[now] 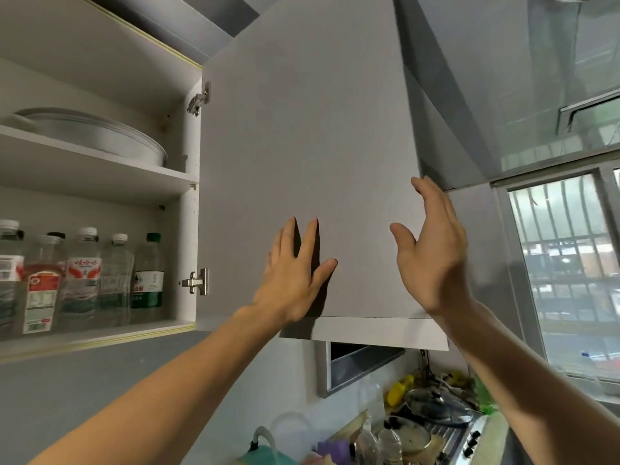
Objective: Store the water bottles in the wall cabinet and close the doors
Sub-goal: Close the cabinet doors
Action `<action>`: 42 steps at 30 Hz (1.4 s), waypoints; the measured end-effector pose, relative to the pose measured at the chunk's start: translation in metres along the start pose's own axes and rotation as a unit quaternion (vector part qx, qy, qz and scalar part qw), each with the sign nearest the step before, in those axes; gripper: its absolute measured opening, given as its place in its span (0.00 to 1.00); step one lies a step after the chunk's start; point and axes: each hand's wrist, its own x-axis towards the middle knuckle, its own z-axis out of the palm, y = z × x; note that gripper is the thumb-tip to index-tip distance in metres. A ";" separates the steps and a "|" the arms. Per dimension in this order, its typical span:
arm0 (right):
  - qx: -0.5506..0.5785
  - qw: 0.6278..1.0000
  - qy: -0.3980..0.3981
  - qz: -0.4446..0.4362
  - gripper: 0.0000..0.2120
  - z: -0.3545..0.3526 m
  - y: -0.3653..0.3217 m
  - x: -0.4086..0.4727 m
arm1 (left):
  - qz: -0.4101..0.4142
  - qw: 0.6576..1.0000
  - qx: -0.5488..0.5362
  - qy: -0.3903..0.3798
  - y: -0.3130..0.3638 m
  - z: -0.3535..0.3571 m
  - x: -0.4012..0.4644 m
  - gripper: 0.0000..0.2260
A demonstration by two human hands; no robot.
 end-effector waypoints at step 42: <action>0.386 0.883 -0.209 -0.168 0.31 0.218 -0.277 -0.151 | -0.041 0.980 -0.050 0.189 -0.085 -0.348 -0.190 0.21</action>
